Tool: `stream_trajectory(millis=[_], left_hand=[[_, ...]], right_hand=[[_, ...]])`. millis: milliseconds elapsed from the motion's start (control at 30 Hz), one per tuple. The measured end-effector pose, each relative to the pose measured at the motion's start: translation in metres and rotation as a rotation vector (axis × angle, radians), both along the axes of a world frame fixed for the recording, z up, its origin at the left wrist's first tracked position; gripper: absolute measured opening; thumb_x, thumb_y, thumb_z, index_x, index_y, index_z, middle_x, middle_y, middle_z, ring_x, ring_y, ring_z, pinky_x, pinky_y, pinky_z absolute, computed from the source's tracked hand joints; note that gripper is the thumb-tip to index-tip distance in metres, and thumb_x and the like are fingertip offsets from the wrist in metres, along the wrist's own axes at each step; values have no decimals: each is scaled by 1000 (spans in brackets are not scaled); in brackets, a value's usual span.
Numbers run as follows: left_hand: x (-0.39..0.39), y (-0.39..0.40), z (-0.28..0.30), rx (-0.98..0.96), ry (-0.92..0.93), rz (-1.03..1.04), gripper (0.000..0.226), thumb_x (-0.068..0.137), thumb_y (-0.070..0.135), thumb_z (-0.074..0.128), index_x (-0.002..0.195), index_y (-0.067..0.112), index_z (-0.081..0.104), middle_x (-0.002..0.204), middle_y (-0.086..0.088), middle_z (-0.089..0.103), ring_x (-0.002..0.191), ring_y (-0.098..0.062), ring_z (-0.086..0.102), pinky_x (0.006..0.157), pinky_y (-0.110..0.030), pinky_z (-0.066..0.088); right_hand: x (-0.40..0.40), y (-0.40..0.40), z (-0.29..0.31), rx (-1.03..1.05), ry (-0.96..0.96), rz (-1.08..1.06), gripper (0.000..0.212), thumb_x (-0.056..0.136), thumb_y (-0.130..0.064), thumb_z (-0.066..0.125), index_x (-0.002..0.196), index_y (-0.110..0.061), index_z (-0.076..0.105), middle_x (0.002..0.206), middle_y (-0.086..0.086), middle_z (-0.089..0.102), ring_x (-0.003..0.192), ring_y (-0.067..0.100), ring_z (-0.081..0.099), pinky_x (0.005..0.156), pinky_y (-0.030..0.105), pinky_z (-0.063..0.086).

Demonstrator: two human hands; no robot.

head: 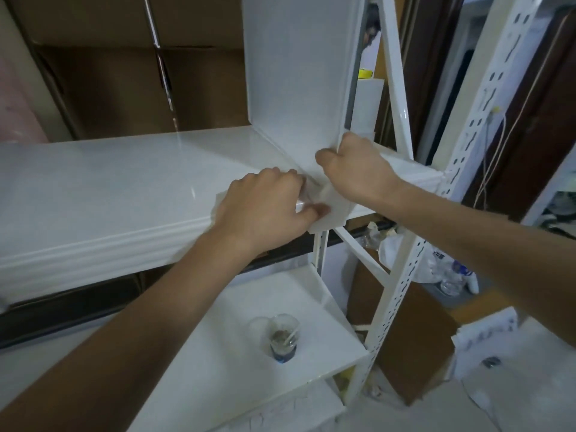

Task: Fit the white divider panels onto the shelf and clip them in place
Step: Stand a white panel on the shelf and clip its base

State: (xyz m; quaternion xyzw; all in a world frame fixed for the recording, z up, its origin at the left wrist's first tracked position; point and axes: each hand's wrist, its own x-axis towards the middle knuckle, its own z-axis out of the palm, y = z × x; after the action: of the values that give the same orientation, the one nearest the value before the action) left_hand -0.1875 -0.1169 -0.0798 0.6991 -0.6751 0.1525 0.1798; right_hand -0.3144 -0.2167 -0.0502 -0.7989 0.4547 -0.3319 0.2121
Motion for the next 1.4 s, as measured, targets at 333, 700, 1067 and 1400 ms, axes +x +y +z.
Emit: stream_trajectory(millis=[333, 700, 1067, 1400], left_hand=[[13, 20, 15, 125, 52, -125, 56, 85, 70, 61, 129, 34, 65, 103, 5, 67, 98, -25, 62, 77, -40, 51], [77, 80, 10, 147, -237, 132, 84, 81, 86, 24, 155, 47, 38, 153, 6, 56, 131, -31, 59, 93, -50, 53], [85, 79, -3, 37, -224, 136, 83, 81, 88, 23, 155, 53, 33, 160, 12, 46, 138, -28, 54, 92, -50, 52], [85, 79, -3, 31, -185, 149, 83, 79, 89, 20, 155, 56, 29, 163, 16, 41, 143, -25, 49, 98, -49, 48]], right_hand=[[-13, 7, 0, -226, 252, -17, 54, 94, -58, 42, 64, -14, 51, 73, 14, 63, 74, 39, 64, 71, 44, 56], [-22, 31, -27, -577, 360, 58, 70, 94, -61, 43, 60, -2, 58, 53, 17, 55, 50, 27, 53, 58, 32, 34], [15, 57, -41, -665, 230, -55, 66, 84, -77, 47, 77, -13, 62, 76, 4, 60, 87, 26, 54, 76, 47, 50], [16, 46, -55, -584, 90, -70, 55, 84, -60, 49, 79, -11, 74, 64, 9, 67, 55, 29, 60, 59, 29, 45]])
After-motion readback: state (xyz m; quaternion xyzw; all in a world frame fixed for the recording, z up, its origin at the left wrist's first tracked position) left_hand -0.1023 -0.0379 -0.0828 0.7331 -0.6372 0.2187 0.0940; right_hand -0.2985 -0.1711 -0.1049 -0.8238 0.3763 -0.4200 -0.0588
